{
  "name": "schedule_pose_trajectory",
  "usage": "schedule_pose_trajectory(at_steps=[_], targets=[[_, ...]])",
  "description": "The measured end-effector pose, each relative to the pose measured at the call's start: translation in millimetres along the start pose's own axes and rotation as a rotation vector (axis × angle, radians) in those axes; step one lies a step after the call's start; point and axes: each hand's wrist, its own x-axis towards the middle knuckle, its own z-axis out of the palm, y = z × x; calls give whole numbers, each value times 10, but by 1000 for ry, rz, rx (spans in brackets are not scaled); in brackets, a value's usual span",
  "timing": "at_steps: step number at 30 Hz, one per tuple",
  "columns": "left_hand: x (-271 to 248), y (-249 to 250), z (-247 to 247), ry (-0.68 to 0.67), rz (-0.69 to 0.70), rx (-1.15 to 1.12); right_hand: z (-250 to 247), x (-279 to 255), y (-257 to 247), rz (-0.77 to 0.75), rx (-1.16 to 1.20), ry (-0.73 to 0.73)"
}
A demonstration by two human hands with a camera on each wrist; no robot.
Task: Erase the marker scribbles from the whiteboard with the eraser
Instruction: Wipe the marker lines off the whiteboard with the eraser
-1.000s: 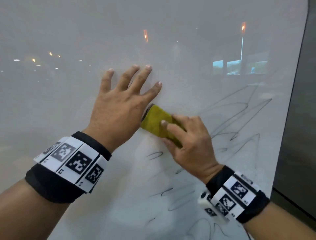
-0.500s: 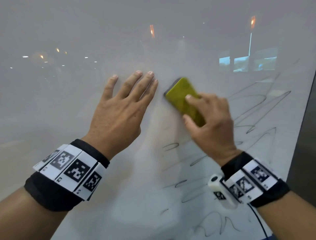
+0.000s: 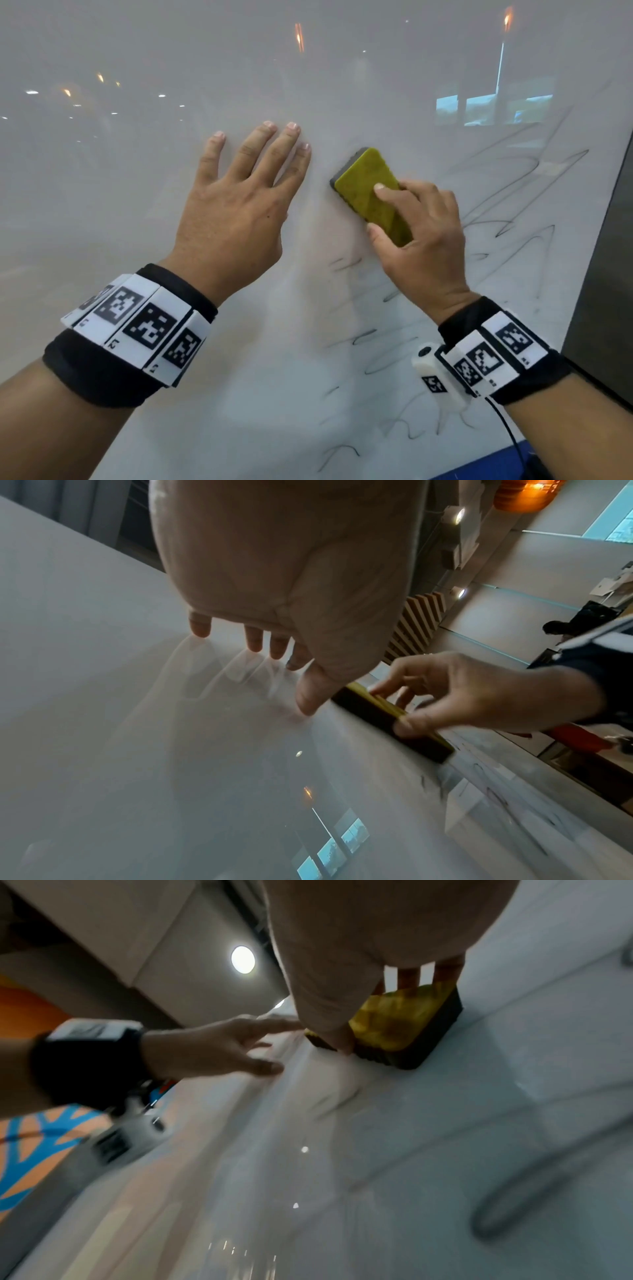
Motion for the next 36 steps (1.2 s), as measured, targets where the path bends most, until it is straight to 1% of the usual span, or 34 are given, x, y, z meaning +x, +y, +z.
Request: schedule_pose_trajectory(at_steps=[2, 4, 7, 9, 10, 11, 12, 14, 16, 17, 18, 19, 21, 23, 24, 25, 26, 29, 31, 32, 34, 36], targets=[[-6, 5, 2, -1, 1, -5, 32, 32, -24, 88, 11, 39], [-23, 19, 10, 2, -4, -10, 106, -89, -162, 110, 19, 38], [-64, 46, 26, -6, -2, -4, 193, -381, -388, -3, 26, -64], [-101, 58, 36, -14, 4, 3, 157, -403, -376, -59, 32, -115], [-120, 63, 41, -18, 5, 1, 126, -354, -322, -68, 24, -113], [-138, 70, 46, -23, 5, -3, 95, -293, -257, -54, 12, -89], [-157, 78, 51, -29, 4, -7, 67, -221, -180, -10, 2, -45], [-194, 104, 63, -44, -2, -6, 41, -105, -49, 117, 5, 45], [-227, 139, 78, -63, -8, -1, 87, -134, -77, 210, 17, 84], [-238, 159, 88, -70, -9, 0, 129, -206, -145, 229, 23, 91], [-248, 177, 97, -76, -11, -1, 177, -310, -235, 224, 28, 85], [-261, 191, 102, -82, -12, -2, 225, -434, -331, 187, 30, 56], [-296, 217, 110, -94, -7, -4, 276, -677, -465, 56, 22, -56], [-341, 235, 113, -109, 0, 0, 226, -738, -415, -61, 8, -154], [-363, 241, 115, -118, 2, 1, 182, -686, -335, -98, -4, -170], [-383, 245, 120, -127, 2, -1, 140, -618, -249, -110, -20, -155], [-399, 249, 125, -132, 3, -3, 104, -535, -154, -85, -34, -113], [-444, 270, 140, -138, 5, -8, 86, -417, -15, 106, -22, 31], [-473, 293, 155, -140, 7, -10, 171, -568, -128, 179, -7, 55], [-487, 306, 163, -142, 6, -11, 219, -697, -213, 168, -1, 33], [-510, 325, 174, -143, 5, -9, 284, -956, -360, 54, 6, -77], [-522, 338, 181, -143, 2, -9, 269, -1062, -385, -58, 14, -195]])
